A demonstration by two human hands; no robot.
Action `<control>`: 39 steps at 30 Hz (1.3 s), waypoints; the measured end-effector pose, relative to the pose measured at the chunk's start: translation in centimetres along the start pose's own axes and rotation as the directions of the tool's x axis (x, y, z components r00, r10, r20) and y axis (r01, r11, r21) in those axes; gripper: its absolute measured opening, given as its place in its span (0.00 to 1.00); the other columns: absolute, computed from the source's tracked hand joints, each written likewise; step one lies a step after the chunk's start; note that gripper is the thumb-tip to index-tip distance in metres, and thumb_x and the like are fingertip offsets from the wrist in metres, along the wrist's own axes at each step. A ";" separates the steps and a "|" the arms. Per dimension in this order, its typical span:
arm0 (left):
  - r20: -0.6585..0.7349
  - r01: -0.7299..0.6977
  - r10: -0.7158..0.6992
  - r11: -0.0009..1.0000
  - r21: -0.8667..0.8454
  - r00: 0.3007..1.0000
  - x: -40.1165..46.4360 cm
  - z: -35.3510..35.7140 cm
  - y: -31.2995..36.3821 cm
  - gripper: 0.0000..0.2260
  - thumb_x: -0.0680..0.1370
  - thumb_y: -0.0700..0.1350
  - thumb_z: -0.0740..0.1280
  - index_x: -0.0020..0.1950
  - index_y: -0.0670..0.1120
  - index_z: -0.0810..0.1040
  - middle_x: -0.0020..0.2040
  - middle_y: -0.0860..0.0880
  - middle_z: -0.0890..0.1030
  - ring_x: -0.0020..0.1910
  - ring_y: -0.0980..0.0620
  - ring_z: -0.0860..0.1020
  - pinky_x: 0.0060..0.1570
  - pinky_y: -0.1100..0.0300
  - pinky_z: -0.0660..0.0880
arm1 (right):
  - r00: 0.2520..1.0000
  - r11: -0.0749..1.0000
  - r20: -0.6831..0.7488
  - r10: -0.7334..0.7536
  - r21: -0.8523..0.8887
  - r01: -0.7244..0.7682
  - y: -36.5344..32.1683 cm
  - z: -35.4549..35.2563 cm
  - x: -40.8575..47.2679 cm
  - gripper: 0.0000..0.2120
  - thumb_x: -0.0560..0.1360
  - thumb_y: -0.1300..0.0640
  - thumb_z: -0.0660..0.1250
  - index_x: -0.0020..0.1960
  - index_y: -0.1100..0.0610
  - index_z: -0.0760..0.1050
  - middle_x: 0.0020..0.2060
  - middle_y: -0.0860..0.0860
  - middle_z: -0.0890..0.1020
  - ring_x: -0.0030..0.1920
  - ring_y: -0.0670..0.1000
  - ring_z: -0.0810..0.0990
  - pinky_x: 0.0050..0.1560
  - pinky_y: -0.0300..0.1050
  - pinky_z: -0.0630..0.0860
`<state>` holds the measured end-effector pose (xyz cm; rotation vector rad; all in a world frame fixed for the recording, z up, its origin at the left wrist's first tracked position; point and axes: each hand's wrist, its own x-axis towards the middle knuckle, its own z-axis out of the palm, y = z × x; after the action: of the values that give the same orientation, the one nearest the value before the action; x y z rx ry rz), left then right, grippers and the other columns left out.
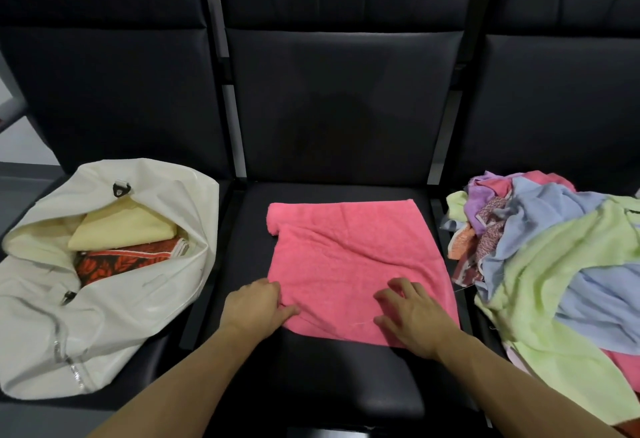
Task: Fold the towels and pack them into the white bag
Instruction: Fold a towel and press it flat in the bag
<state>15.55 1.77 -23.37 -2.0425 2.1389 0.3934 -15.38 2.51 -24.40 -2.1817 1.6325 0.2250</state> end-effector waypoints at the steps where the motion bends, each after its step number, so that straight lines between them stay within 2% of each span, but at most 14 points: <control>1: 0.039 0.035 -0.031 0.994 -0.103 0.999 0.2 0.2 -0.1 0.22 0.73 0.70 0.68 0.46 0.51 0.75 0.47 0.55 0.76 0.42 0.54 0.77 0.42 0.57 0.74 | 1.000 1.000 0.000 -0.001 0.008 0.001 0.1 -0.1 0.1 0.24 0.80 0.37 0.57 0.73 0.44 0.64 0.73 0.49 0.62 0.71 0.54 0.63 0.70 0.55 0.67; 4: 0.148 0.069 -0.023 0.946 -0.317 0.989 0.6 0.2 -1.2 0.16 0.70 0.58 0.77 0.45 0.54 0.73 0.46 0.56 0.77 0.42 0.55 0.77 0.40 0.59 0.73 | 1.000 1.000 0.004 -0.009 0.013 0.009 0.4 -0.1 0.4 0.23 0.80 0.37 0.57 0.73 0.43 0.65 0.72 0.48 0.62 0.70 0.54 0.64 0.69 0.55 0.67; 7: 0.185 0.048 0.021 0.931 -0.361 0.983 0.5 0.0 -2.1 0.12 0.70 0.50 0.78 0.43 0.56 0.74 0.45 0.56 0.80 0.42 0.55 0.79 0.44 0.58 0.77 | 1.000 1.000 0.009 -0.016 0.019 0.016 0.8 0.0 0.5 0.23 0.79 0.37 0.58 0.72 0.41 0.64 0.70 0.47 0.62 0.70 0.54 0.63 0.69 0.55 0.67; 10: 0.202 -0.005 0.079 0.939 -0.343 0.976 0.3 0.1 -2.7 0.09 0.74 0.48 0.75 0.44 0.58 0.76 0.44 0.56 0.82 0.42 0.58 0.80 0.47 0.60 0.78 | 1.000 1.000 0.028 -0.007 0.021 0.007 0.9 0.0 0.5 0.23 0.79 0.38 0.58 0.73 0.41 0.63 0.71 0.47 0.61 0.70 0.53 0.62 0.70 0.56 0.65; 12: 0.214 -0.034 0.124 0.923 -0.384 0.969 -0.1 -0.1 -2.9 0.07 0.76 0.47 0.73 0.48 0.58 0.78 0.43 0.56 0.82 0.40 0.61 0.80 0.44 0.66 0.76 | 0.999 1.000 0.040 -0.008 0.028 0.006 0.8 -0.1 0.4 0.24 0.80 0.38 0.58 0.74 0.41 0.62 0.72 0.48 0.60 0.71 0.54 0.61 0.71 0.56 0.64; 16: 0.186 -0.055 0.162 0.876 -0.478 0.969 -1.3 -0.6 -3.7 0.10 0.78 0.46 0.70 0.57 0.58 0.80 0.44 0.57 0.80 0.41 0.69 0.77 0.43 0.74 0.70 | 0.998 0.999 0.063 -0.016 0.052 0.013 0.9 -0.2 0.2 0.25 0.80 0.39 0.59 0.75 0.41 0.61 0.74 0.48 0.59 0.73 0.54 0.59 0.73 0.56 0.62; 21: 0.185 -0.086 0.195 0.876 -0.475 0.963 -2.6 -0.9 -4.5 0.04 0.78 0.47 0.69 0.47 0.55 0.82 0.43 0.56 0.80 0.40 0.61 0.77 0.47 0.65 0.75 | 0.994 0.995 0.095 -0.059 0.084 0.051 1.4 0.1 0.0 0.29 0.80 0.41 0.61 0.78 0.43 0.58 0.79 0.50 0.53 0.79 0.54 0.53 0.78 0.52 0.55; 23: 0.198 -0.077 0.203 0.858 -0.508 0.959 -3.0 -0.9 -4.6 0.04 0.77 0.46 0.69 0.49 0.55 0.78 0.40 0.54 0.80 0.36 0.61 0.75 0.45 0.60 0.76 | 0.990 0.995 0.117 -0.077 0.073 0.069 1.6 0.3 -0.1 0.32 0.79 0.41 0.62 0.80 0.44 0.55 0.81 0.50 0.49 0.80 0.54 0.50 0.79 0.51 0.53; 25: 0.214 -0.059 0.201 0.845 -0.531 0.956 -3.4 -1.1 -4.7 0.09 0.76 0.45 0.69 0.52 0.56 0.72 0.38 0.52 0.78 0.33 0.61 0.74 0.39 0.62 0.73 | 0.988 0.995 0.126 -0.092 0.056 0.085 1.7 0.5 -0.2 0.34 0.79 0.41 0.62 0.81 0.44 0.52 0.81 0.50 0.46 0.81 0.53 0.47 0.79 0.51 0.51; 27: 0.229 -0.046 0.179 0.872 -0.487 0.957 -3.6 -1.1 -4.8 0.10 0.76 0.47 0.68 0.53 0.57 0.69 0.37 0.52 0.78 0.32 0.59 0.74 0.37 0.63 0.71 | 0.986 0.994 0.129 -0.103 0.048 0.098 1.8 0.5 -0.3 0.35 0.80 0.41 0.62 0.81 0.45 0.50 0.81 0.50 0.44 0.81 0.53 0.46 0.80 0.50 0.50; 30: 0.283 -0.057 0.140 0.958 -0.282 0.949 -3.7 -1.1 -4.9 0.01 0.76 0.50 0.64 0.45 0.55 0.74 0.38 0.55 0.79 0.36 0.57 0.77 0.38 0.62 0.72 | 0.982 0.993 0.146 -0.118 0.038 0.114 2.1 0.7 -0.4 0.35 0.81 0.41 0.61 0.81 0.43 0.47 0.82 0.50 0.42 0.81 0.52 0.43 0.80 0.50 0.48; 33: 0.324 -0.064 0.088 0.994 -0.083 0.942 -3.7 -1.2 -5.0 0.10 0.77 0.51 0.59 0.38 0.52 0.74 0.38 0.55 0.78 0.40 0.51 0.78 0.42 0.57 0.75 | 0.978 0.989 0.151 -0.144 0.062 0.136 2.5 0.5 -0.6 0.36 0.81 0.43 0.61 0.82 0.44 0.46 0.81 0.50 0.41 0.81 0.49 0.40 0.80 0.47 0.45; 37: 0.123 -0.151 0.167 0.980 -0.128 0.978 -3.3 -1.4 -4.5 0.10 0.76 0.48 0.58 0.51 0.57 0.77 0.51 0.58 0.77 0.50 0.56 0.77 0.51 0.56 0.76 | 0.978 0.980 0.089 -0.186 0.093 0.178 2.9 -0.2 -1.1 0.36 0.79 0.41 0.65 0.81 0.43 0.51 0.81 0.45 0.47 0.81 0.47 0.44 0.78 0.43 0.46; 39: 0.066 -0.296 0.316 0.931 -0.215 0.946 -3.0 -0.9 -3.7 0.11 0.75 0.49 0.61 0.56 0.58 0.76 0.52 0.61 0.74 0.52 0.62 0.73 0.56 0.60 0.74 | 0.982 0.980 0.031 -0.186 0.072 0.184 3.5 -0.8 -1.5 0.32 0.73 0.36 0.67 0.75 0.40 0.63 0.76 0.41 0.60 0.77 0.47 0.56 0.76 0.42 0.56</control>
<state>19.49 4.21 -21.93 -1.7333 2.4472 0.7681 -19.20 2.69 -23.91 -2.2458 1.3856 0.1522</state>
